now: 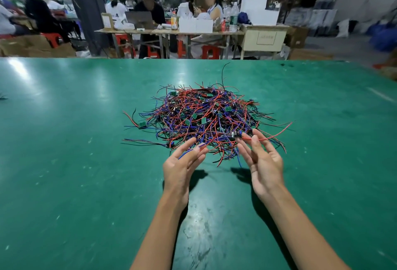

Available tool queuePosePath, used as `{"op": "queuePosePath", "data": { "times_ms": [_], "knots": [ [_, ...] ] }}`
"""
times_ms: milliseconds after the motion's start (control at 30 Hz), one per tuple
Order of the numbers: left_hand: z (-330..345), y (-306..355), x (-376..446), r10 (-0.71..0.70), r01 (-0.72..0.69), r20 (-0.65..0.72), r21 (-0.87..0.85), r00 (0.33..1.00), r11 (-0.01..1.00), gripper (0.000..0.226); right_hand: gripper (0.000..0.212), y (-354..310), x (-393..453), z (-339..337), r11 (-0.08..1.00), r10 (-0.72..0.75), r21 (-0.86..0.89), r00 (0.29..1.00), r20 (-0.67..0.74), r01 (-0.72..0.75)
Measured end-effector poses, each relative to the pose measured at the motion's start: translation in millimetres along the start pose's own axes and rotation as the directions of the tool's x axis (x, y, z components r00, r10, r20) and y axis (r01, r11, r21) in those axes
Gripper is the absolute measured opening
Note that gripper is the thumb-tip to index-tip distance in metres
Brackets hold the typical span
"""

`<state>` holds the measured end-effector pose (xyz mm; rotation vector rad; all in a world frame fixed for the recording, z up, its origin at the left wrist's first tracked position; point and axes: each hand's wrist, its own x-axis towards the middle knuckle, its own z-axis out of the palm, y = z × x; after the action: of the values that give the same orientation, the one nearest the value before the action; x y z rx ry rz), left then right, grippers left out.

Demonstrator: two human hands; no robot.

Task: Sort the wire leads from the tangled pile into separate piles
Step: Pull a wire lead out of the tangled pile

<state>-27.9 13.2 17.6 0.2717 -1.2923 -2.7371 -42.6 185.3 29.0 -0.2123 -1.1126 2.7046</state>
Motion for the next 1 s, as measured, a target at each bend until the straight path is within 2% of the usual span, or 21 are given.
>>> {"op": "queuePosePath", "data": {
  "times_ms": [133,233,333,433,500,533,567,633,700,767,800,867,933,1000],
  "knots": [
    [-2.0,-1.3,3.2,0.107,-0.106,-0.122,0.015,0.987,0.994,0.019,0.015,-5.4,3.5,-2.2,0.998,0.003,0.061,0.999,-0.035,-0.001],
    [-5.0,1.8,3.3,0.105,-0.113,-0.138,-0.054,0.985,0.992,0.021,0.015,-6.3,2.8,-2.5,0.998,0.006,0.068,0.999,-0.040,-0.003],
    [-6.8,4.5,3.4,0.044,-0.064,-0.124,-0.161,0.991,0.985,0.032,0.016,-9.9,2.9,-0.6,0.996,-0.005,0.089,0.999,-0.049,0.010],
    [-7.2,5.3,2.5,-0.027,0.008,-0.082,-0.220,0.996,0.975,0.034,0.018,-23.2,7.1,0.1,0.982,-0.106,0.150,0.993,-0.051,0.113],
    [-3.5,3.9,-1.4,-0.103,0.095,-0.019,-0.235,0.995,0.967,0.033,0.022,-25.3,5.8,2.1,0.975,-0.215,0.066,0.976,0.031,0.212],
    [-0.6,2.5,-3.5,-0.152,0.151,0.014,-0.233,0.988,0.961,0.033,0.023,-21.4,2.8,3.4,0.957,-0.278,-0.051,0.954,0.109,0.284],
    [1.9,0.4,-4.6,-0.205,0.210,0.043,-0.236,0.978,0.949,0.034,0.025,-15.0,-1.9,4.3,0.898,-0.342,-0.209,0.913,0.222,0.387],
    [7.1,-1.1,-6.7,-0.279,0.296,0.098,-0.253,0.955,0.921,0.028,0.031,2.6,-14.2,4.8,0.627,-0.363,-0.458,0.757,0.544,0.630],
    [9.6,0.2,-7.2,-0.300,0.325,0.135,-0.237,0.944,0.916,0.030,0.039,21.1,-22.4,0.9,0.345,-0.160,-0.507,0.582,0.797,0.790],
    [6.8,0.1,-5.4,-0.282,0.301,0.112,-0.220,0.953,0.928,0.040,0.044,33.6,-27.1,-1.7,0.148,0.028,-0.490,0.492,0.870,0.859],
    [4.6,0.4,-3.9,-0.247,0.260,0.088,-0.195,0.965,0.946,0.037,0.047,36.9,-28.9,-2.3,0.093,0.062,-0.480,0.476,0.877,0.872],
    [1.1,1.4,-2.9,-0.171,0.178,0.061,-0.138,0.983,0.974,0.027,0.054,38.2,-34.5,0.4,0.071,0.034,-0.475,0.474,0.880,0.877],
    [-0.2,6.6,-3.9,-0.086,0.091,0.078,-0.072,0.993,0.993,0.024,0.053,37.0,-39.8,2.2,0.109,-0.080,-0.471,0.480,0.874,0.876],
    [-3.9,19.5,-1.0,0.048,-0.053,0.064,0.086,0.997,0.995,0.023,0.046,35.5,-42.2,1.5,0.116,-0.214,-0.448,0.463,0.860,0.886]
  ]
}}
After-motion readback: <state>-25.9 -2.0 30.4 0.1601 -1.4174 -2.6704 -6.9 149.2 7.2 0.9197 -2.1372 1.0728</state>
